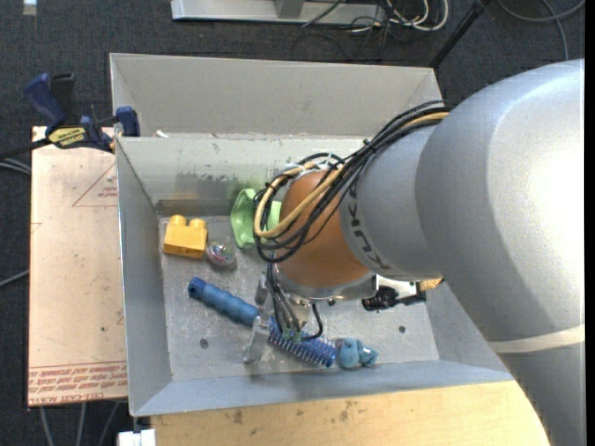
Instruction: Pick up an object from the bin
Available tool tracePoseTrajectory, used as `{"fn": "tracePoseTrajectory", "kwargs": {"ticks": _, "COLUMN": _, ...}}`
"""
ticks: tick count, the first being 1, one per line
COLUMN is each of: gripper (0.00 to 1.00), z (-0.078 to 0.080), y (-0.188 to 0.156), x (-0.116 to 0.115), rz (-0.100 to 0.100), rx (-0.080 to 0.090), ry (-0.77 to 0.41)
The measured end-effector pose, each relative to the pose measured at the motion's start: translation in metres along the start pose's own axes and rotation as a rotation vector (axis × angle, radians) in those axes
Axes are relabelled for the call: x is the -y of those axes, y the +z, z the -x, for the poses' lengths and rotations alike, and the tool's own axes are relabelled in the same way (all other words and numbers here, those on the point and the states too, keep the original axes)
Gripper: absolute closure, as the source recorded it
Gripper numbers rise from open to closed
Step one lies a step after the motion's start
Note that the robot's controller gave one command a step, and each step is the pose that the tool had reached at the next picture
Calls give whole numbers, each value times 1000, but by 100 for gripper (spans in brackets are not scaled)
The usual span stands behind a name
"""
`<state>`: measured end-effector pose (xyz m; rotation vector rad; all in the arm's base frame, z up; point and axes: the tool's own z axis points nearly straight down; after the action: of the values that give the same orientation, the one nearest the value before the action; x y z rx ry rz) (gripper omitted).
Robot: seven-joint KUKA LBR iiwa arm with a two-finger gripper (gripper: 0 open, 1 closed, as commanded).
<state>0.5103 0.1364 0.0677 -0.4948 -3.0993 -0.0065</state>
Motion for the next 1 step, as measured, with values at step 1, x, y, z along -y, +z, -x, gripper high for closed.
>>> {"fn": "tracePoseTrajectory", "kwargs": {"ticks": 1, "gripper": 0, "z": 0, "y": 0, "x": 0, "rz": 1, "rx": 0, "ry": 1}}
